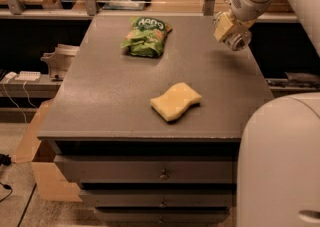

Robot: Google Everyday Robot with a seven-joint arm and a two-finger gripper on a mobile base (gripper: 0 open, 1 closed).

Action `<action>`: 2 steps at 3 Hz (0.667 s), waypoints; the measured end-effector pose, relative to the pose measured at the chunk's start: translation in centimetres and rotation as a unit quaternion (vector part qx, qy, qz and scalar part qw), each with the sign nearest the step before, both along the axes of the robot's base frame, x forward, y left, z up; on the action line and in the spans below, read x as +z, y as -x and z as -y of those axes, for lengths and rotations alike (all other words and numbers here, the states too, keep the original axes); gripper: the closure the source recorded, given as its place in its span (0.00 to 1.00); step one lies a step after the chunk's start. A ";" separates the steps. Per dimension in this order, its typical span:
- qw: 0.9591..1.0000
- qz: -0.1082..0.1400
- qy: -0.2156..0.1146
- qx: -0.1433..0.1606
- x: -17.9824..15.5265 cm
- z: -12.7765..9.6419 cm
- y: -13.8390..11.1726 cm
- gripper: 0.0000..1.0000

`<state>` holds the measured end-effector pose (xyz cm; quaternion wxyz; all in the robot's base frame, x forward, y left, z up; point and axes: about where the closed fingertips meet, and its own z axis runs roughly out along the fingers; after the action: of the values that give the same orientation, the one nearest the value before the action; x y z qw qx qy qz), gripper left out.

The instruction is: Pick 7up can

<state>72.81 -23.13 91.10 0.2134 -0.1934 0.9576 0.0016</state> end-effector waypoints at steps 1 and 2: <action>1.000 0.011 0.002 0.007 1.1 0.1 0.2 1.00; 1.000 0.015 -0.003 0.016 1.6 0.2 0.3 1.00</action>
Offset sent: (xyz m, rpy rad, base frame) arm -0.0085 -0.0063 0.0298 0.0179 -0.0492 0.0507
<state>72.48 -23.30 92.67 0.2284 -0.2081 0.9510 0.0047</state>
